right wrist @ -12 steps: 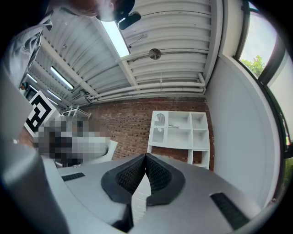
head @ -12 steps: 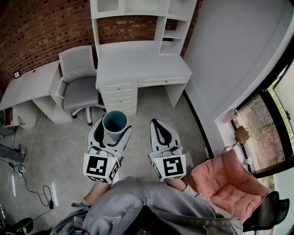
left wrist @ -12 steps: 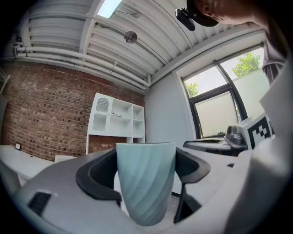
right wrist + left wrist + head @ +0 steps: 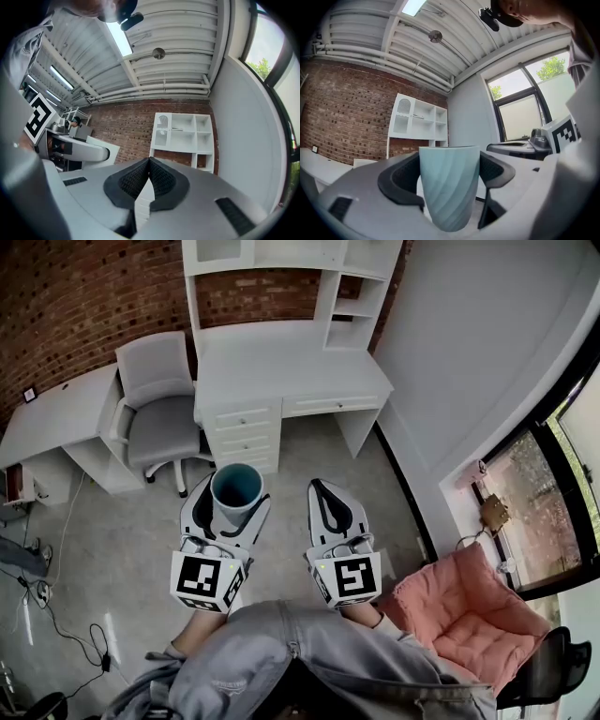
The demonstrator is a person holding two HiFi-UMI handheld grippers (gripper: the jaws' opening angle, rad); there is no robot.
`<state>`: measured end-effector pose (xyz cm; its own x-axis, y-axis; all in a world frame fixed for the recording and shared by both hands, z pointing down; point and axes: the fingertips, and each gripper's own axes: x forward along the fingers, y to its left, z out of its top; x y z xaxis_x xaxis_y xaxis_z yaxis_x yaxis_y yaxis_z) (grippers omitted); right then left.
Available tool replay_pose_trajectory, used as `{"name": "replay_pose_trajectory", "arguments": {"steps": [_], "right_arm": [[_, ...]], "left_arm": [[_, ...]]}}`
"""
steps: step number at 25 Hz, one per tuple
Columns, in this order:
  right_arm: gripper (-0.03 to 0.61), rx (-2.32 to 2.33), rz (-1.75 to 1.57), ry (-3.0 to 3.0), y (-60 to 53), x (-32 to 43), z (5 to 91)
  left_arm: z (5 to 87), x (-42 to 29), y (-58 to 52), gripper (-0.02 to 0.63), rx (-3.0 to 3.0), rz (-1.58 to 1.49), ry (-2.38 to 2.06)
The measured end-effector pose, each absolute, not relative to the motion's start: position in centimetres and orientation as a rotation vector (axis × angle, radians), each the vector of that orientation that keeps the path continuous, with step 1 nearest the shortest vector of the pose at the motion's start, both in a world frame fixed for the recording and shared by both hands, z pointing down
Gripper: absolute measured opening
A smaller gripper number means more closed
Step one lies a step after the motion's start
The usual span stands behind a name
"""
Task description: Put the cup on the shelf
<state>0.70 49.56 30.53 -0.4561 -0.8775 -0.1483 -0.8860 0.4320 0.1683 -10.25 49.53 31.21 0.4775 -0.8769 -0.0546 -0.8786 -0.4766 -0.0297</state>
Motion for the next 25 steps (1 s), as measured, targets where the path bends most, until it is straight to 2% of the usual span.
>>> {"name": "replay_pose_trajectory", "arguments": {"steps": [14,25], "right_arm": [[0.026,-1.689,0.284,2.579,45.3,-1.0,31.8],[0.027,-1.678,0.278,2.605,35.6,-0.2,32.8]], "left_arm": [[32.7,-12.0,44.7,0.377,-2.737,0.041,1.494],[33.4,-11.0,35.2,0.377,-2.755,0.065,1.488]]}}
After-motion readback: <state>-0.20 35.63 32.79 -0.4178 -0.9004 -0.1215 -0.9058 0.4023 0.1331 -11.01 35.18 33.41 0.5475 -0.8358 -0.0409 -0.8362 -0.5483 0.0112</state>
